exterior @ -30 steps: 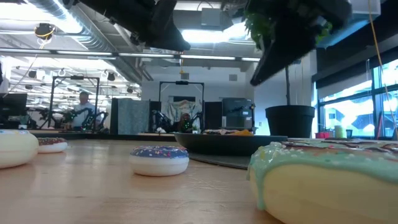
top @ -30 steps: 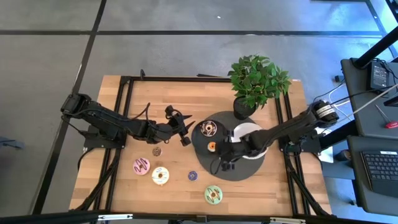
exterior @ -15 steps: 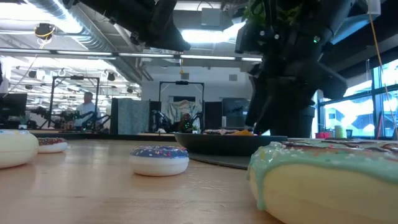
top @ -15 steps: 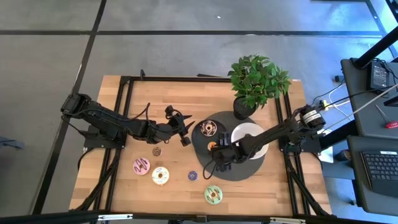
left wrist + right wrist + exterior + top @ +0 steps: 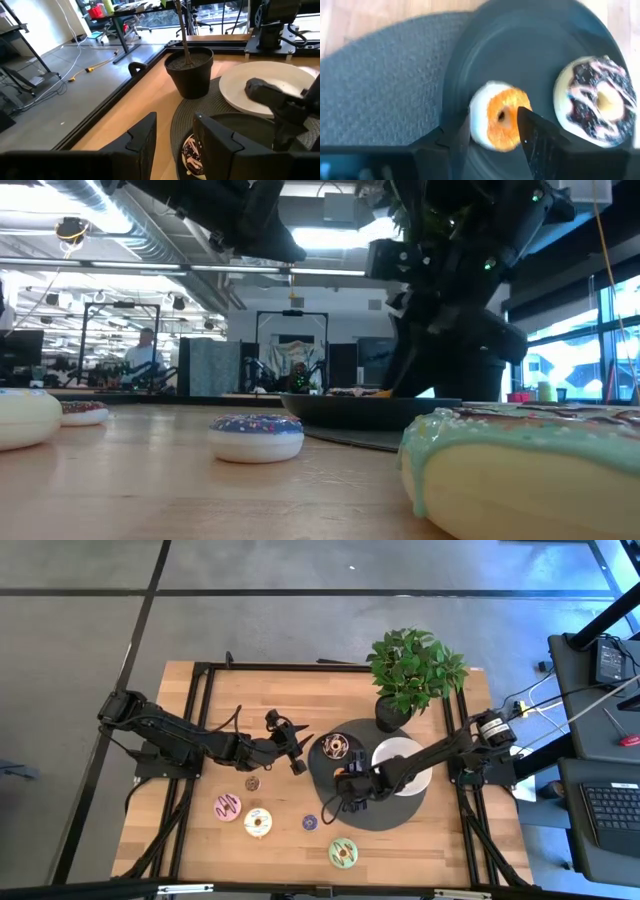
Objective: Pick & Place donuts
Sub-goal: Put the small yellow donut on the white plate
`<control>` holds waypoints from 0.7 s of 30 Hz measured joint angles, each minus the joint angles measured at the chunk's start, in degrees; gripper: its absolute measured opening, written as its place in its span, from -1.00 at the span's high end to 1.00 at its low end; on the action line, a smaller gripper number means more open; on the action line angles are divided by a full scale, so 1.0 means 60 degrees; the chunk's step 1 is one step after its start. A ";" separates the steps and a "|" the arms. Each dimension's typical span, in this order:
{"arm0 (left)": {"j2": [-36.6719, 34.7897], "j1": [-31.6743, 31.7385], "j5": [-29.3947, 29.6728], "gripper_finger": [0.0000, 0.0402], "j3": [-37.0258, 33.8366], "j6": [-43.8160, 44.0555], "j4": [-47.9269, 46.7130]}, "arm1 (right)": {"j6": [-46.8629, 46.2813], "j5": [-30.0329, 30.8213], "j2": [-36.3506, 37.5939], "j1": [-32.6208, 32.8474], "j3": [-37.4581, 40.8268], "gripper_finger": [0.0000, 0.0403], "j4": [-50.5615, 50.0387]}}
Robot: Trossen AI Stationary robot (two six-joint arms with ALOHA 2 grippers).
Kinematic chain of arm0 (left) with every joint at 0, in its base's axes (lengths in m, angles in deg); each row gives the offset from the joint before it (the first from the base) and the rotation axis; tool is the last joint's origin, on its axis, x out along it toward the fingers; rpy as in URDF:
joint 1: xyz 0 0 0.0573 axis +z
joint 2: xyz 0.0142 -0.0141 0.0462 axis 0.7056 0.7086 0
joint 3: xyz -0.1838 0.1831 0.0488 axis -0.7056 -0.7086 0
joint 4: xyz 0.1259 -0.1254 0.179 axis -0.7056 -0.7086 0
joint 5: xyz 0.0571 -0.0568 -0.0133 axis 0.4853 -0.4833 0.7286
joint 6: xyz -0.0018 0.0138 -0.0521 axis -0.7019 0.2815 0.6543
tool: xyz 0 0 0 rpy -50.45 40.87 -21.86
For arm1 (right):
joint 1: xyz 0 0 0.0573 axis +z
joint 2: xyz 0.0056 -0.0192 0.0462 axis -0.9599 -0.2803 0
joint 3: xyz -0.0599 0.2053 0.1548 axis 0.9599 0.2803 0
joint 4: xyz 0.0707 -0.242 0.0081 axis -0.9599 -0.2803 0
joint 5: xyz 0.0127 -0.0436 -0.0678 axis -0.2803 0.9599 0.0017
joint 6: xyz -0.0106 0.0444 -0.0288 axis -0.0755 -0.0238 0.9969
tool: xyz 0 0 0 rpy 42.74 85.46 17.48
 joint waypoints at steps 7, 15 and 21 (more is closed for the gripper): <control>0.0000 0.0000 0.0004 0.40 -0.0004 -0.0003 -0.0039 | 0.0001 0.0018 -0.0005 -0.0076 0.0003 0.46 -0.0087; 0.0000 0.0000 0.0004 0.38 -0.0004 -0.0004 -0.0037 | 0.0015 -0.0004 0.0003 -0.0091 -0.0001 0.74 -0.0226; 0.0000 0.0000 0.0004 0.39 -0.0004 -0.0004 -0.0032 | -0.0023 0.0000 0.0003 -0.0091 -0.0001 0.85 -0.0240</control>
